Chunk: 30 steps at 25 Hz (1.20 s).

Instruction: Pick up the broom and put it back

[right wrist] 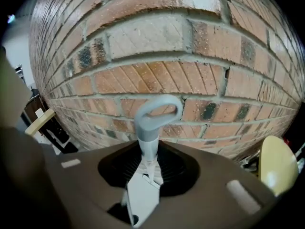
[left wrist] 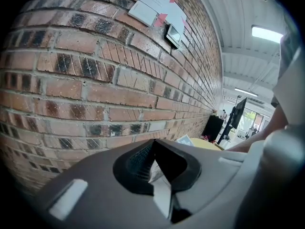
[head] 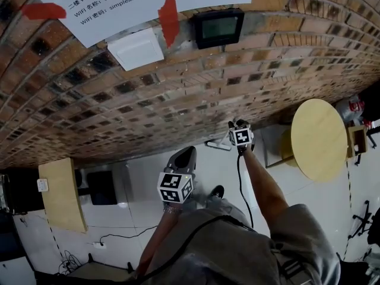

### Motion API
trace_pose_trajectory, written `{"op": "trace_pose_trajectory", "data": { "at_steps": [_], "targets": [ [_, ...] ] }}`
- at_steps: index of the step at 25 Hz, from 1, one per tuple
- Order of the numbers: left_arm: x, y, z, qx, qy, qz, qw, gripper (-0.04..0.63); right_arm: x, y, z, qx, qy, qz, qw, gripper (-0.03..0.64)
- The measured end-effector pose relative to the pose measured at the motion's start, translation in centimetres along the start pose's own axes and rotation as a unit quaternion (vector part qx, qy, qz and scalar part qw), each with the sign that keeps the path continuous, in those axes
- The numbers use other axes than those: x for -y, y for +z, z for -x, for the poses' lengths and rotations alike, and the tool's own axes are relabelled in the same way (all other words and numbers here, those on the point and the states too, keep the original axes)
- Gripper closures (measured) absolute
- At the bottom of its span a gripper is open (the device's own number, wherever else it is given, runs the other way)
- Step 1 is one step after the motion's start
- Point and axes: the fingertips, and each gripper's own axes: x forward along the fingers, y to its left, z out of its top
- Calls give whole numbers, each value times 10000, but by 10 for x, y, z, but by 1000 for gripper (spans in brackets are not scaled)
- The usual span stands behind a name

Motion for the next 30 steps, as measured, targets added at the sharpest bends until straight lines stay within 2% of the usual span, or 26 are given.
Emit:
{"op": "trace_pose_trajectory", "data": {
  "at_steps": [6, 12, 13, 15, 20, 30],
  "targets": [
    [2, -5, -2, -144, -14, -58, 9999, 591, 32, 20, -20, -110, -187, 103, 9997, 515],
    [-2, -7, 0, -183, -3, -65, 9998, 591, 36, 30, -27, -2, -216, 58, 9997, 511],
    [-2, -7, 0, -179, -10, -63, 9998, 591, 36, 33, -25, 14, -230, 37, 9997, 490],
    [-2, -8, 0, -185, -26, -64, 9998, 591, 37, 36, -23, -1, -251, -54, 9997, 427],
    [0, -12, 4, -231, -52, -90, 9997, 591, 40, 37, -22, -63, -323, -165, 9993, 419],
    [0, -6, 9, -147, -148, -154, 9997, 591, 47, 32, 2, 128, -466, -621, 9969, 414]
  ]
}}
